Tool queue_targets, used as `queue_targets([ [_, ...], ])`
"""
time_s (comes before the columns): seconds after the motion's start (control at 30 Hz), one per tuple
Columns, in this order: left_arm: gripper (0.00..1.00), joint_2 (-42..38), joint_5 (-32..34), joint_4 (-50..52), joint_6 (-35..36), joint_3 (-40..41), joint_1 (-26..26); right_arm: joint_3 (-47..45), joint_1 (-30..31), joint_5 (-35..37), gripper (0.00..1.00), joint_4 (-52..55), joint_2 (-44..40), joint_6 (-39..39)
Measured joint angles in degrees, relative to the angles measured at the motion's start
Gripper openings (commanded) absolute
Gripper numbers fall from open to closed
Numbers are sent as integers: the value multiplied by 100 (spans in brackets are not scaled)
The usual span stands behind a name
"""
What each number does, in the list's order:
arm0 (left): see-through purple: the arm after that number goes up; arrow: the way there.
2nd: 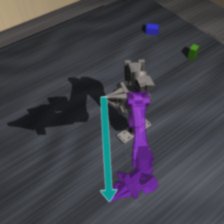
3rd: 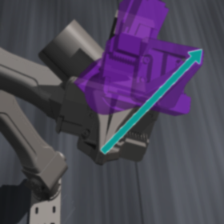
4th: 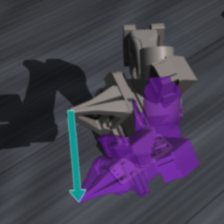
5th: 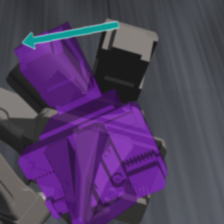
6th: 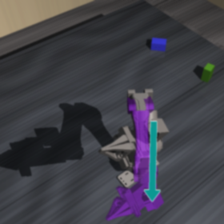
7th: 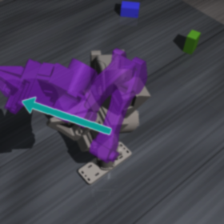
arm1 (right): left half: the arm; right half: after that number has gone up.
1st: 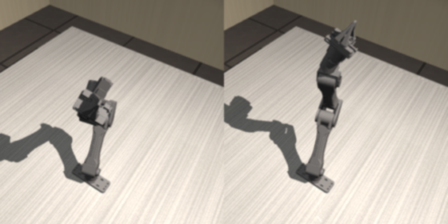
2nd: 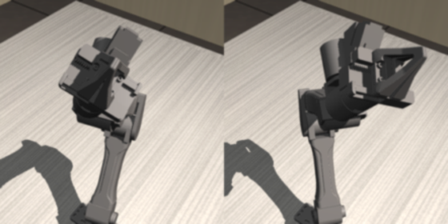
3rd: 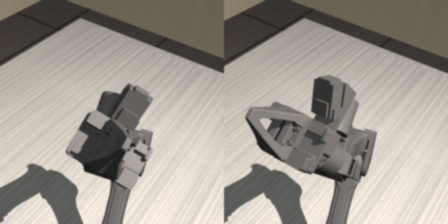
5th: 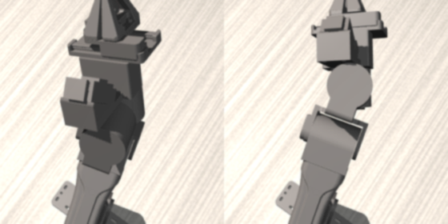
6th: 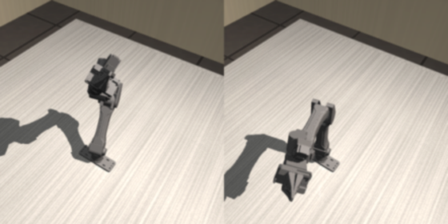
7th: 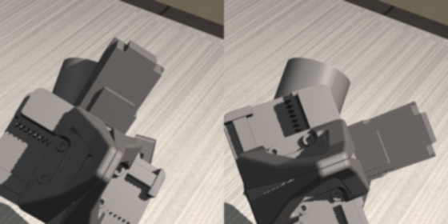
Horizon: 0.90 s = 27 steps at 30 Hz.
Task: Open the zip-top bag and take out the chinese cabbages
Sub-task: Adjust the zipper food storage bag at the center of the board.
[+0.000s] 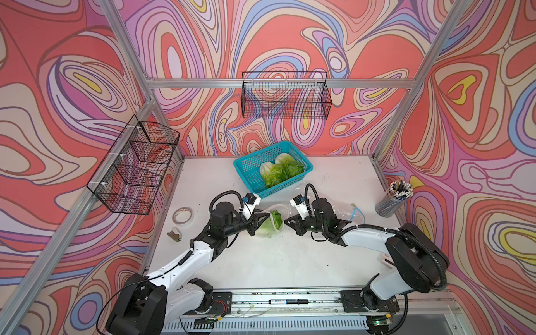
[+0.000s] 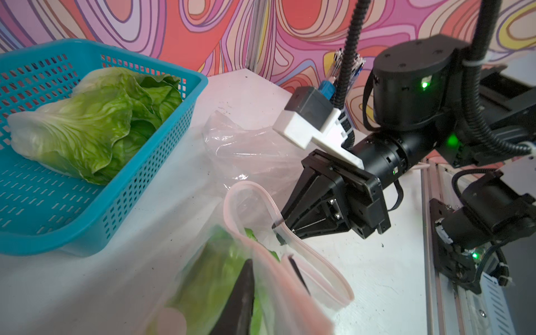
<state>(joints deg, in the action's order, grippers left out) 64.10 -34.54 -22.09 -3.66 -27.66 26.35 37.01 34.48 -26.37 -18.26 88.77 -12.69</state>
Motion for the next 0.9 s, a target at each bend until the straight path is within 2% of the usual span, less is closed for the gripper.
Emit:
queue_targets([
  [0.4,23,411,791,273,546,-240,809,-286,0,297,7,-17,249,83],
  [0.53,23,573,920,273,623,-240,898,-286,0,330,10,-15,389,87],
  [0.7,21,658,1058,271,673,-240,898,-286,0,374,20,20,483,90],
  [0.83,20,662,1097,258,702,-240,898,-286,7,514,36,212,385,127],
  [0.9,20,662,1104,240,704,-240,898,-289,9,579,41,334,240,127],
])
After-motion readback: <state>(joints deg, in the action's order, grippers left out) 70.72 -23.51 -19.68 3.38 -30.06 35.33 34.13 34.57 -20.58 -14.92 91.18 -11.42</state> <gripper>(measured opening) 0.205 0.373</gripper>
